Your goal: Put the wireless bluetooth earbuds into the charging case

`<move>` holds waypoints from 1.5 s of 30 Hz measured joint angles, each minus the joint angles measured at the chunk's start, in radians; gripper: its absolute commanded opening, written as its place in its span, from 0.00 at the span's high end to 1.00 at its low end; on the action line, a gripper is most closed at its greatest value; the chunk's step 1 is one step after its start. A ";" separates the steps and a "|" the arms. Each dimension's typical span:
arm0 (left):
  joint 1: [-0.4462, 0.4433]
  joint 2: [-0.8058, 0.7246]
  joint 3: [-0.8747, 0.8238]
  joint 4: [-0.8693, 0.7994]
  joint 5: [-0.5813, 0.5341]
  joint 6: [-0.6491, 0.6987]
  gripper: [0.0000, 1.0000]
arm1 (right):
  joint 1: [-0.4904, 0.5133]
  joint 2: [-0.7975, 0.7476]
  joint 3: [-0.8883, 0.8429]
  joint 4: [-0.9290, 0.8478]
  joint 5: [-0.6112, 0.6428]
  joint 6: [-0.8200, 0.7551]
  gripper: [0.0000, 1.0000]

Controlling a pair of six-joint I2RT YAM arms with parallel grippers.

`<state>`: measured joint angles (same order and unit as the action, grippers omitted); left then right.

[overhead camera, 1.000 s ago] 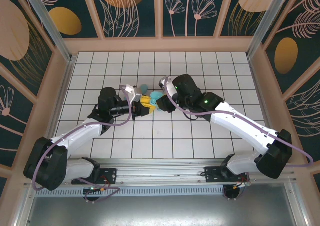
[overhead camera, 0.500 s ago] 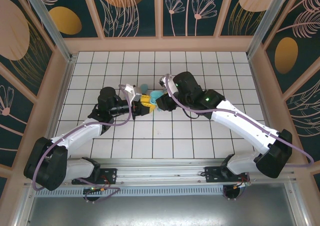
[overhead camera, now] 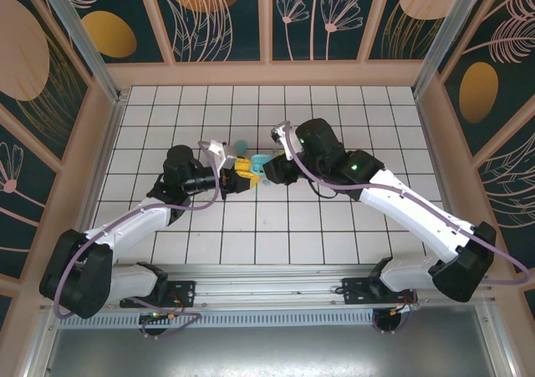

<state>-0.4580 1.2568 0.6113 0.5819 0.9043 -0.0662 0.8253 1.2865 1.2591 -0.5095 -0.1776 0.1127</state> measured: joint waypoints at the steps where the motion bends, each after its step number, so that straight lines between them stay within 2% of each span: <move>1: 0.000 -0.002 0.000 0.000 0.000 0.000 1.00 | 0.000 -0.003 0.000 0.000 0.000 0.001 0.62; 13: 0.000 -0.014 -0.004 0.002 0.001 -0.007 1.00 | -0.005 -0.007 0.000 0.006 -0.006 0.001 0.62; 29: 0.000 -0.018 -0.011 0.014 0.003 -0.015 1.00 | -0.086 0.058 0.000 0.039 -0.035 0.048 0.63; 40: 0.000 -0.011 -0.011 0.021 -0.001 -0.019 1.00 | -0.109 0.045 0.000 0.033 -0.084 0.069 0.47; 45: 0.000 0.000 -0.011 0.021 0.000 -0.024 1.00 | -0.119 0.000 0.000 0.018 -0.108 0.069 0.45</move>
<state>-0.4576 1.2572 0.5999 0.6029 0.9039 -0.0902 0.7059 1.2861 1.2587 -0.4915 -0.2855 0.1814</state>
